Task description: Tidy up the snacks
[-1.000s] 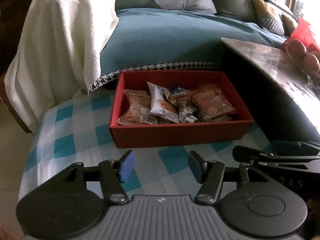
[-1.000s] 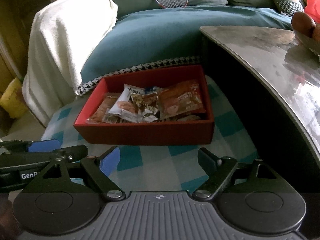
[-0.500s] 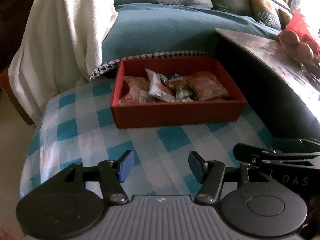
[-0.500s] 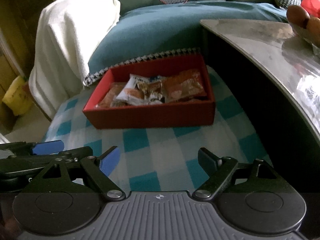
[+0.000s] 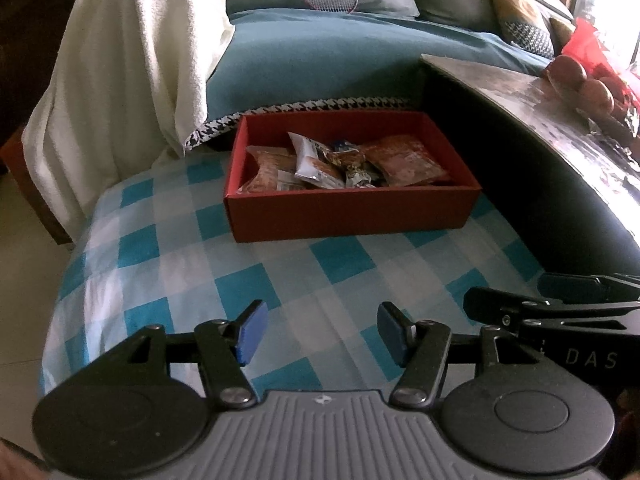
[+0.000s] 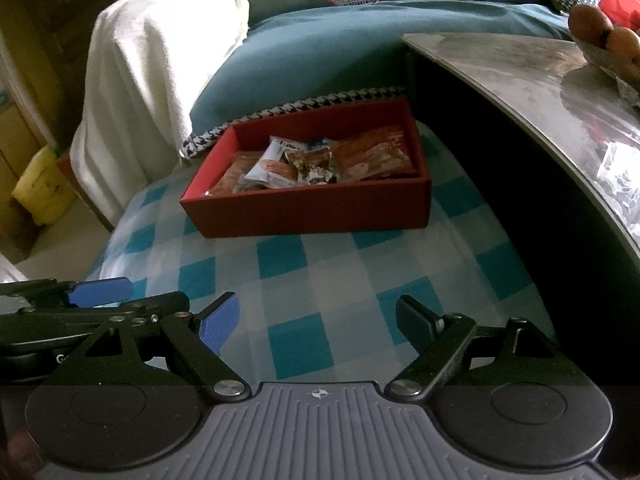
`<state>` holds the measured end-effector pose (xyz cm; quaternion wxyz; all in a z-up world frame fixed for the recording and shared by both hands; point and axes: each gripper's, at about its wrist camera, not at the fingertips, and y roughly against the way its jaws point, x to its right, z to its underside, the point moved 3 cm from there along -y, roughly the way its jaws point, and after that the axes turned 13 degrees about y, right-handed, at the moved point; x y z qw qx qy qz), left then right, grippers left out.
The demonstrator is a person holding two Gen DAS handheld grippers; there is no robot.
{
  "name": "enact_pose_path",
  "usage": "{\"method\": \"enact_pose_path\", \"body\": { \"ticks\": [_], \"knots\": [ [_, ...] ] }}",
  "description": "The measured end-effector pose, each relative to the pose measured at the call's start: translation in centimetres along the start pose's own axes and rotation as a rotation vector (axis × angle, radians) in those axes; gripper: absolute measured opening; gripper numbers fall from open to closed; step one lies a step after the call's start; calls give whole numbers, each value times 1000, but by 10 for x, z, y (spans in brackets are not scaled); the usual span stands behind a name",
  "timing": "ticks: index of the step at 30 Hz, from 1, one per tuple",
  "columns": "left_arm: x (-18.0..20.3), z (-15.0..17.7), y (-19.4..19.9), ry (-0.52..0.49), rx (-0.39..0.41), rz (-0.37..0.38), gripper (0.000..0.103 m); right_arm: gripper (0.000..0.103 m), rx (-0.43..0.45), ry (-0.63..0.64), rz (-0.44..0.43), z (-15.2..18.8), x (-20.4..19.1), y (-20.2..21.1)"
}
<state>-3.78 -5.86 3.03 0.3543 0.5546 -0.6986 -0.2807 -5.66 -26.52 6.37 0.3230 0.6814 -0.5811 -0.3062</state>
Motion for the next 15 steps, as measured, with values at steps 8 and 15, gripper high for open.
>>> {"method": "enact_pose_path", "body": {
  "ticks": [8, 15],
  "knots": [
    [0, 1, 1, 2, 9, -5, 55, 89, 1, 2, 0, 0, -1, 1],
    [-1, 2, 3, 0, 17, -14, 55, 89, -1, 4, 1, 0, -2, 1]
  ]
}}
